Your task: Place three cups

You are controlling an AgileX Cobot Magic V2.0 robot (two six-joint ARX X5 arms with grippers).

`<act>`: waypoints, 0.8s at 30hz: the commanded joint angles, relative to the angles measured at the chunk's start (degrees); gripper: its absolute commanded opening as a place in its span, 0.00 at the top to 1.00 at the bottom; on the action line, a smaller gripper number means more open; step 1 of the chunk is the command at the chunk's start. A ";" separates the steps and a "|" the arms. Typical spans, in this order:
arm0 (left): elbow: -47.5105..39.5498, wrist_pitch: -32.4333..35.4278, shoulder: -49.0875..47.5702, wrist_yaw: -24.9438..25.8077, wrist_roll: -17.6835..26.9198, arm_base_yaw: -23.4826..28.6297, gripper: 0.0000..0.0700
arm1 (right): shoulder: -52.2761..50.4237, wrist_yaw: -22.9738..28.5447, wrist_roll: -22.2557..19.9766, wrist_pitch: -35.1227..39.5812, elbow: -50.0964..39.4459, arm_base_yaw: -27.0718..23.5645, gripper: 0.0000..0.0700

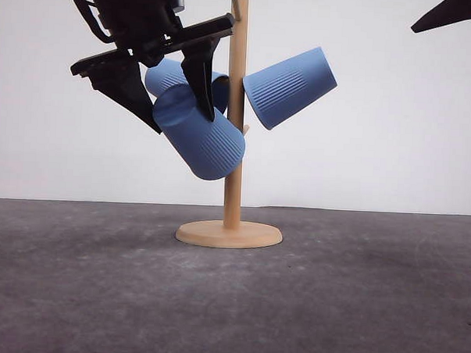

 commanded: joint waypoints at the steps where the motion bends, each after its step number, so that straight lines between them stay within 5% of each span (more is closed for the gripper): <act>1: 1.38 0.98 1.10 -0.23 0.13 -0.42 0.48 | 0.37 -0.15 -0.66 0.36 1.07 0.13 0.45; 19: 1.38 2.96 3.31 -0.17 0.17 -0.44 0.48 | 0.37 -0.35 -0.61 0.35 1.07 0.20 0.45; 24: 1.38 3.02 3.32 -0.12 0.61 -0.44 0.26 | 0.37 -1.05 -0.52 0.35 1.07 0.20 0.45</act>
